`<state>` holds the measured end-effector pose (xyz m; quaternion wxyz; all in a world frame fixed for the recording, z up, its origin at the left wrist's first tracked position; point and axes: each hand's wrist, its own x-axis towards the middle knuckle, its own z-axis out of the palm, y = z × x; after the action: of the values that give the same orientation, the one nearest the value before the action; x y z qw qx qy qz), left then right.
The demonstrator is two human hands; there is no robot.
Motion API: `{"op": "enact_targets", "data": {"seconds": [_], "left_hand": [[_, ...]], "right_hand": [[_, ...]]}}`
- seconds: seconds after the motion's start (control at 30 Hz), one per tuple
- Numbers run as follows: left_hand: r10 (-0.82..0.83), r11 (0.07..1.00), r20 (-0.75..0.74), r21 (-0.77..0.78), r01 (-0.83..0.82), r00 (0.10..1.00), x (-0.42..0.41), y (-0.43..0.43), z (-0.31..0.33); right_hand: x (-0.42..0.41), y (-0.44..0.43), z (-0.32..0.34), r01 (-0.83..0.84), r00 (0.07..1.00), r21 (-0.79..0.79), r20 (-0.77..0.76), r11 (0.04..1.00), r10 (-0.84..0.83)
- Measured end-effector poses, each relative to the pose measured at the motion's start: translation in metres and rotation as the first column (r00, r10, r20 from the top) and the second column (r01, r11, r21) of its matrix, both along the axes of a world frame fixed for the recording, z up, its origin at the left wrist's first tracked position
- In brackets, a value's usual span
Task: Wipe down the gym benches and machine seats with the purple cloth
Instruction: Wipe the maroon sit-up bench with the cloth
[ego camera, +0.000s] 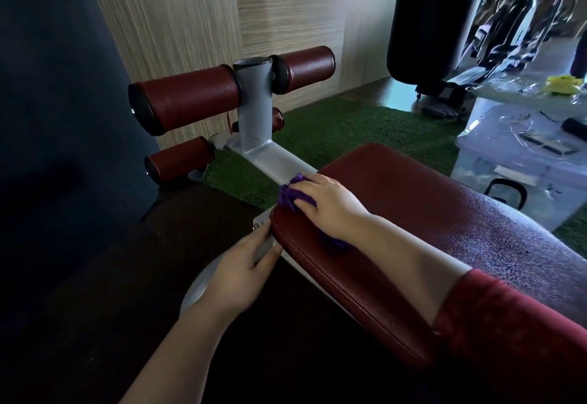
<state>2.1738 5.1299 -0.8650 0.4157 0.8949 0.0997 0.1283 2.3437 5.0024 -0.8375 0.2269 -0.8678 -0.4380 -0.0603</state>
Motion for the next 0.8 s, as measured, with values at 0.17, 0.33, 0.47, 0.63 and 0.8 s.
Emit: {"op": "enact_targets", "data": {"seconds": [0.17, 0.33, 0.47, 0.63, 0.8], "left_hand": [[0.011, 1.000, 0.048, -0.001, -0.011, 0.999, 0.002, 0.000, 0.010], [-0.002, 0.998, 0.028, 0.057, 0.000, 1.000, 0.024, 0.004, 0.015], [-0.025, 0.989, -0.008, 0.145, 0.025, 1.000, 0.051, 0.004, 0.022], [-0.085, 0.977, -0.025, 0.192, 0.088, 0.996, 0.070, 0.002, 0.025], [-0.044, 0.979, -0.042, 0.196, 0.051, 0.998, 0.066, -0.005, 0.028]], "right_hand": [[-0.028, -0.020, -0.002, -0.094, 0.996, -0.010, -0.009, 0.995, 0.094], [0.004, -0.019, 0.003, -0.043, 0.999, 0.000, 0.009, 0.999, 0.043], [0.070, -0.025, -0.001, 0.208, 0.978, 0.077, 0.001, 0.975, -0.208], [0.131, -0.043, -0.008, 0.403, 0.914, 0.142, -0.015, 0.904, -0.405], [0.157, -0.053, -0.008, 0.627, 0.779, 0.135, -0.089, 0.768, -0.621]]}}
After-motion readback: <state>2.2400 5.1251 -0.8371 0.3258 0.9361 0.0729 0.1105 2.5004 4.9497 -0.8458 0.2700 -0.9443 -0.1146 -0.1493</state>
